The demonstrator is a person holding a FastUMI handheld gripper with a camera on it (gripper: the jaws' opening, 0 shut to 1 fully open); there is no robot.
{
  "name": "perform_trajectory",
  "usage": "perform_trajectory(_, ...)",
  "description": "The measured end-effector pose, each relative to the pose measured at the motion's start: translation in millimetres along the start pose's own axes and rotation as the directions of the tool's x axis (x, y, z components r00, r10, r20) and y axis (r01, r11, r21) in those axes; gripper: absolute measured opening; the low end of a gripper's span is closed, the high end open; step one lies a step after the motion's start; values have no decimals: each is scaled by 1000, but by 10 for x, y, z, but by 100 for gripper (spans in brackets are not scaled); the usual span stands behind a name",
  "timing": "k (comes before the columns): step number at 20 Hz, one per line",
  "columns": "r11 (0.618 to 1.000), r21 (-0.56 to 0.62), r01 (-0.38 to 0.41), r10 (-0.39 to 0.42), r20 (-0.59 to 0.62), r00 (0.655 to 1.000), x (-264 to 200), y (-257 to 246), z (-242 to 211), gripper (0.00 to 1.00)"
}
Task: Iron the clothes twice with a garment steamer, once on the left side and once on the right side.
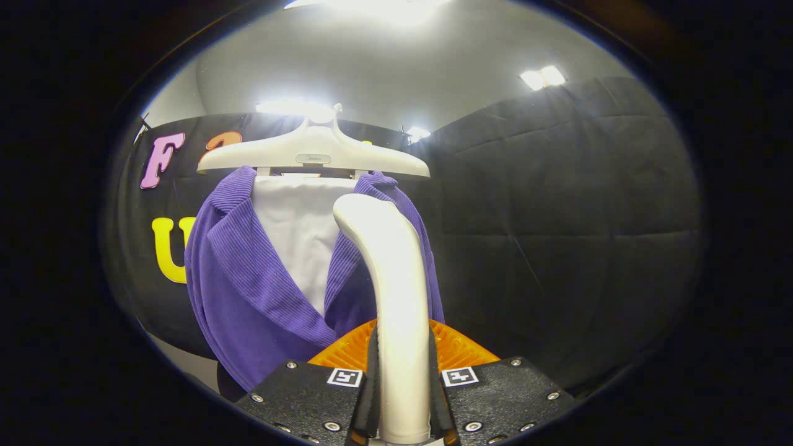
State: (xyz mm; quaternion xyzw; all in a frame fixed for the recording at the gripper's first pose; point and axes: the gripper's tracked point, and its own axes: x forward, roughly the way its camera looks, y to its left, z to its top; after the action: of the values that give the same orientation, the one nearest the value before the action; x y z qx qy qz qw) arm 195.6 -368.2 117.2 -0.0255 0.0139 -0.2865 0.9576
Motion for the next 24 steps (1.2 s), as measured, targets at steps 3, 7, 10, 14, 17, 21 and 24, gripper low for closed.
perform_trajectory(3,1000,-6,15,-15,-5,1000,143,-4,-106,32)
perform_trajectory(7,996,-79,34,-36,-32,999,194,-44,-399,32)
perform_trajectory(10,989,-144,37,-45,-53,998,199,-94,-594,32)
perform_trajectory(14,984,-171,42,-57,-86,995,180,-209,-849,33)
perform_trajectory(17,986,-161,32,-53,-124,991,146,-281,-1129,33)
perform_trajectory(21,988,-151,26,-56,-197,979,68,-326,-1578,33)
perform_trajectory(24,987,-160,13,-52,-242,969,9,-345,-1853,33)
